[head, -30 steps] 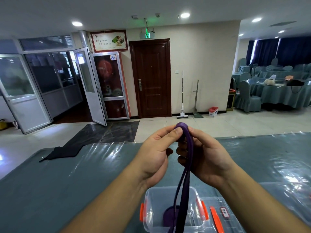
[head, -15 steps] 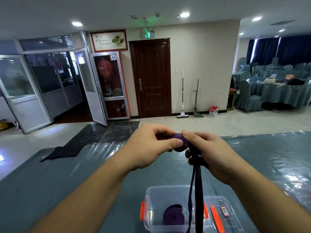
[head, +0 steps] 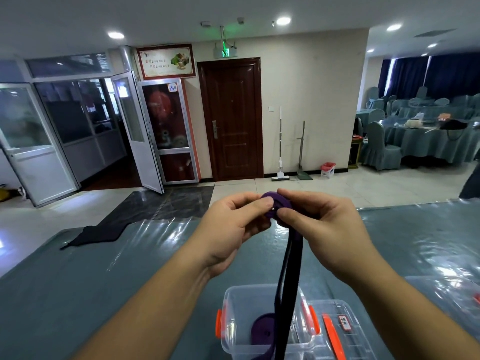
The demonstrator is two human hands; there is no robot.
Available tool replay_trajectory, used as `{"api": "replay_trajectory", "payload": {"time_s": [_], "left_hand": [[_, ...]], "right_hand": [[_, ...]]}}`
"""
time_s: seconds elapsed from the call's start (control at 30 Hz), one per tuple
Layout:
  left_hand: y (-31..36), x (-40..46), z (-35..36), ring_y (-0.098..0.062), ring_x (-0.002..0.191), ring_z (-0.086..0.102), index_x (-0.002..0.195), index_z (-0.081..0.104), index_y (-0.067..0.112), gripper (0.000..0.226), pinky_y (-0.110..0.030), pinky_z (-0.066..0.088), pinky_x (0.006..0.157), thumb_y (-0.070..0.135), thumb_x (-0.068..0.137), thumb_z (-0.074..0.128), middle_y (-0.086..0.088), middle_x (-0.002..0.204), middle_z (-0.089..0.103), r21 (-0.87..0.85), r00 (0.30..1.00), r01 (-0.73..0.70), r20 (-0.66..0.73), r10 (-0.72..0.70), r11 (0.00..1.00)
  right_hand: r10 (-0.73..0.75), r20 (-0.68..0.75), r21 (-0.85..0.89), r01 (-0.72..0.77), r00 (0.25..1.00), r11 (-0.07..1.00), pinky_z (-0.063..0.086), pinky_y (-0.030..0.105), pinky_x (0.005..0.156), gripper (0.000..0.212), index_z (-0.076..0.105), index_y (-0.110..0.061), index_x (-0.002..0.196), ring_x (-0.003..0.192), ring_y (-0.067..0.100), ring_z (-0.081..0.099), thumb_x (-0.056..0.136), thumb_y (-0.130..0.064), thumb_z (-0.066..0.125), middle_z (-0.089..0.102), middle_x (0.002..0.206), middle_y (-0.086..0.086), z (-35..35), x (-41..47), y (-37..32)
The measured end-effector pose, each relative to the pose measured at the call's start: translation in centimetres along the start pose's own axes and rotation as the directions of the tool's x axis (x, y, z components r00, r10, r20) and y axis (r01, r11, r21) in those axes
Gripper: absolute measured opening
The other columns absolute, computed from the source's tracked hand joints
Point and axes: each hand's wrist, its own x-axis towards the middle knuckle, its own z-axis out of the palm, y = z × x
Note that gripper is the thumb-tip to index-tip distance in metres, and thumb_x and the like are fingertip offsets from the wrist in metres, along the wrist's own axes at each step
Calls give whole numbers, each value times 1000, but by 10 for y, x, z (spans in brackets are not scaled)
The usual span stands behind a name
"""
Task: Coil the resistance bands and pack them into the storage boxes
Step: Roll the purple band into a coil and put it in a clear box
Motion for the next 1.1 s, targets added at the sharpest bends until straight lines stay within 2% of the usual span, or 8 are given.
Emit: {"api": "replay_trajectory", "payload": {"time_s": [0.17, 0.33, 0.43, 0.63, 0.7, 0.93, 1.0, 1.1], "left_hand": [[16, -3, -17, -13, 89, 73, 102, 80, 20, 14, -22, 55, 74, 22, 89, 79, -1, 94, 80, 551, 995, -45, 99, -12, 833], [15, -7, -12, -16, 91, 73, 105, 80, 8, 21, -22, 56, 80, 14, 85, 77, -12, 103, 79, 233, 997, -7, 76, -11, 973], [6, -8, -7, -12, 89, 71, 97, 82, 13, 24, -20, 56, 76, 21, 76, 77, -9, 97, 79, 97, 999, -9, 44, 5, 995], [18, -10, -15, -18, 91, 76, 107, 79, 18, 20, -26, 59, 78, 20, 87, 81, -3, 99, 79, 516, 993, -65, 117, 4, 854], [21, -9, -15, -21, 93, 77, 106, 80, 16, 22, -30, 61, 84, 19, 85, 83, -5, 98, 80, 517, 996, -68, 92, 23, 853], [0, -10, 7, -17, 92, 75, 105, 78, 6, 33, -25, 60, 82, 18, 74, 76, -14, 103, 79, -119, 1000, 2, -17, -4, 993], [-2, -10, 7, -16, 93, 75, 109, 76, 8, 29, -25, 60, 81, 17, 81, 77, -11, 104, 78, -51, 1000, 11, -18, -11, 999], [6, -10, -5, -15, 94, 74, 110, 78, 24, 21, -23, 55, 77, 22, 89, 79, 1, 104, 78, 366, 998, -54, 43, 41, 929]], "right_hand": [[99, 249, -205, -48, 963, 978, 60, 27, 93, 36, 74, -23, 116, 97, 11, 77, 86, -3, 77, 81, 101, -6, -16, 2, -7], [65, 115, 111, -78, 991, 991, 62, 30, 84, 38, 74, -11, 111, 96, 27, 77, 73, -12, 79, 80, 100, 10, -11, 4, 2], [47, 88, 125, -57, 995, 991, 61, 28, 86, 40, 75, -12, 115, 100, 23, 77, 75, -13, 77, 81, 104, 5, -8, 2, 4], [103, 231, -170, -64, 968, 983, 62, 42, 91, 27, 71, -20, 109, 92, 21, 78, 86, -6, 78, 81, 95, 2, -17, 3, -9], [64, 203, -171, -29, 977, 985, 62, 44, 90, 22, 71, -18, 104, 90, 21, 78, 85, -8, 79, 81, 94, 3, -17, 4, -10], [-68, -10, -2, 68, 998, 998, 58, 30, 97, 38, 75, -28, 113, 105, 9, 74, 86, -2, 77, 80, 107, -9, 0, -6, -1], [-57, 17, -65, 58, 998, 996, 58, 35, 99, 36, 75, -25, 116, 105, 9, 74, 88, -2, 75, 80, 108, -8, -4, -4, -2], [7, 162, -205, 27, 987, 978, 59, 37, 98, 36, 73, -23, 122, 103, 8, 75, 89, -7, 75, 80, 107, -9, -13, -2, -8]]}}
